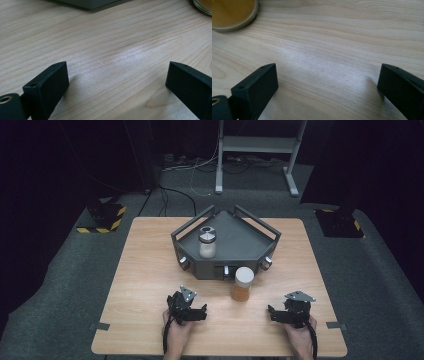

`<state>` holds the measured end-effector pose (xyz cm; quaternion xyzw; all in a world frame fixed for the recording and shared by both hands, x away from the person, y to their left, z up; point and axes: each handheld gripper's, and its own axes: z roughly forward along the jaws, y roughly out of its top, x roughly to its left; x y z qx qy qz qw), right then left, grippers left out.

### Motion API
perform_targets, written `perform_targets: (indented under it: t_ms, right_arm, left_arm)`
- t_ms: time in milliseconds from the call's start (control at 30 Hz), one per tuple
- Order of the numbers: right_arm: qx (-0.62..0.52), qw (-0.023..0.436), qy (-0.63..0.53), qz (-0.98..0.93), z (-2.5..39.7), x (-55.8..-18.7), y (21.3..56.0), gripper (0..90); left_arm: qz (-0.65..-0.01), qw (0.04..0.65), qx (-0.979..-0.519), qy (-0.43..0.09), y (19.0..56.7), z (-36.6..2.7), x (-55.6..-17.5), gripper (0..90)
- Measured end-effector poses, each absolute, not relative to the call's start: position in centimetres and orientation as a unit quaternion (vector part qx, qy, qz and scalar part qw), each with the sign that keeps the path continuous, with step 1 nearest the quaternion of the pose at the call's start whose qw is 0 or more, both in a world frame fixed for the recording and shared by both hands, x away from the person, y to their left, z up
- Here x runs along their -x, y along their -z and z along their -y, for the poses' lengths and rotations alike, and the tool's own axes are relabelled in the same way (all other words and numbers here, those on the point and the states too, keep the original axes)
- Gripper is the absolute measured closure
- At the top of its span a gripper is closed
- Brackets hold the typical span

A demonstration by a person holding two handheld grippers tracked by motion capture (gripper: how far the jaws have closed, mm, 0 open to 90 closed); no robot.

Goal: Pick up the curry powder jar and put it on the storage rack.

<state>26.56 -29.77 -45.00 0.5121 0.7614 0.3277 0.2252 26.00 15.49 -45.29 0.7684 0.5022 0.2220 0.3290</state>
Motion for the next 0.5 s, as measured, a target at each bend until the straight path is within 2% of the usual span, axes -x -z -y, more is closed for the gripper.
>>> perform_targets:
  t_ms: [500]
  right_arm:
    - [-0.486,0.207,-0.342,-0.778,28.8,-26.4,44.5,4.7]
  left_arm:
    - [-0.502,0.329,-0.768,-0.222,45.3,-15.5,-26.0,4.8]
